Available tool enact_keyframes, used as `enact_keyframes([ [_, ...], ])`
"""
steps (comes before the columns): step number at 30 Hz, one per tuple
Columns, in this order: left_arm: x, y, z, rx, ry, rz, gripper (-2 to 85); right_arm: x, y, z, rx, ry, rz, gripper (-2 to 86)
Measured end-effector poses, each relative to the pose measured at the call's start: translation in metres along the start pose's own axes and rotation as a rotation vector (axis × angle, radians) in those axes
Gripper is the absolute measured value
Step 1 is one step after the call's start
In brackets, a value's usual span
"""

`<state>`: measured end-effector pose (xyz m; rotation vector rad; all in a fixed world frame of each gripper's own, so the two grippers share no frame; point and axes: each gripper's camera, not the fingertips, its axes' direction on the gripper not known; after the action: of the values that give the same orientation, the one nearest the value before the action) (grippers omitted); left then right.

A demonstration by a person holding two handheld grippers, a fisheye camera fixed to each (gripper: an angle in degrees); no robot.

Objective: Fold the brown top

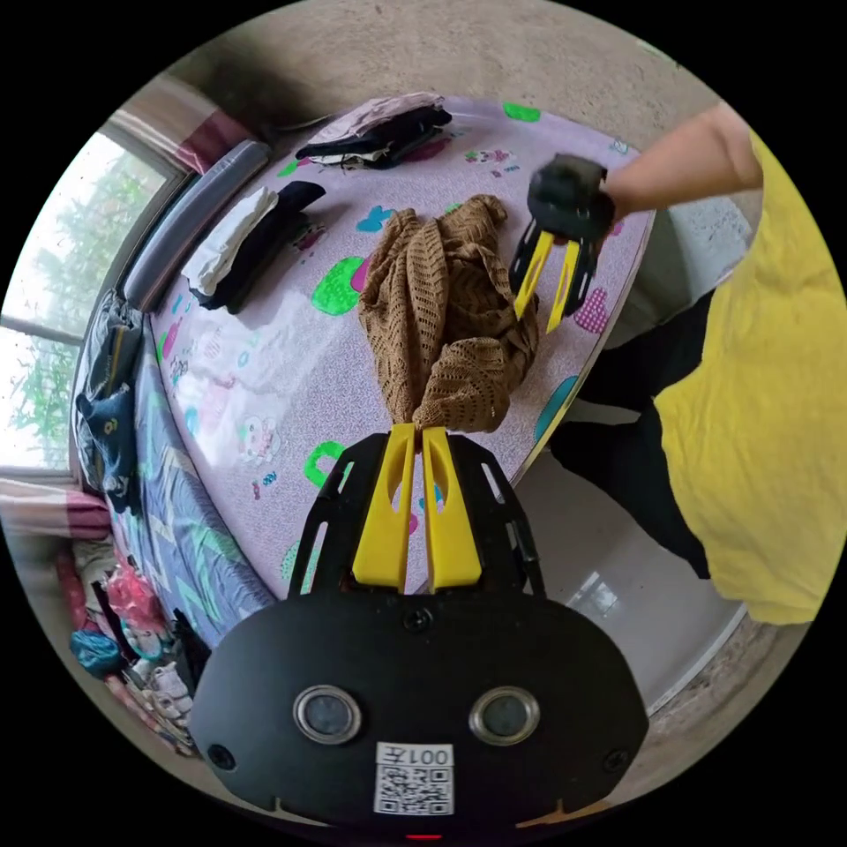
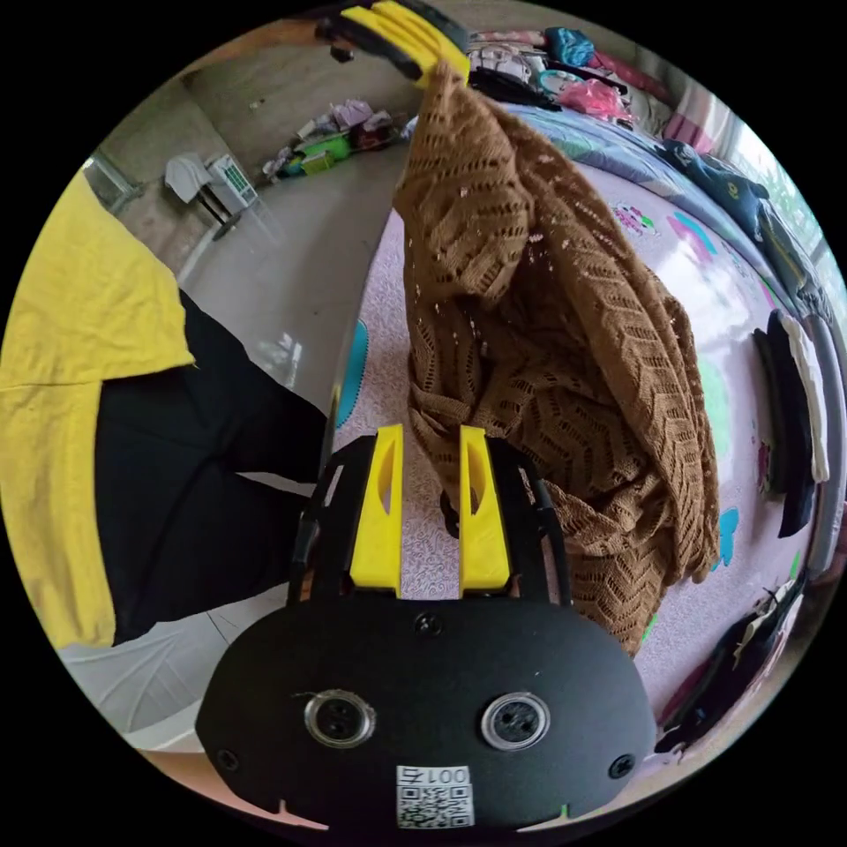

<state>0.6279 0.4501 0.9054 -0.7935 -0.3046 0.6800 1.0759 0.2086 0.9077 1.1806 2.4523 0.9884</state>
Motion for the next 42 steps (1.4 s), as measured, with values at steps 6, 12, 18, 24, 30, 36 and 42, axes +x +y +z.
enact_keyframes([
  [6,-0.046,0.027,-0.010,0.102,0.094,-0.168,-1.5,-0.017,-0.009,0.032,-0.160,0.186,-0.062,1.5],
  [12,-0.087,0.073,-0.008,0.213,0.125,-0.385,-1.2,-0.009,0.031,-0.081,0.007,0.260,0.058,0.4],
  [18,-0.058,0.087,0.037,0.212,0.200,-0.297,-1.6,-0.031,0.095,-0.182,0.084,0.418,0.224,0.2],
  [24,-0.029,0.076,0.080,0.171,0.261,-0.233,-1.4,-0.064,0.103,-0.185,-0.042,0.489,0.224,0.2],
  [30,-0.017,0.033,0.101,0.192,0.262,-0.138,2.3,-0.082,0.099,-0.188,-0.070,0.492,0.200,0.2],
  [36,-0.003,-0.010,0.132,0.180,0.284,-0.176,3.5,-0.090,0.092,-0.207,0.004,0.454,0.220,0.2],
  [42,0.007,-0.027,0.155,0.158,0.339,-0.400,2.6,-0.101,0.083,-0.220,0.050,0.420,0.201,0.2],
])
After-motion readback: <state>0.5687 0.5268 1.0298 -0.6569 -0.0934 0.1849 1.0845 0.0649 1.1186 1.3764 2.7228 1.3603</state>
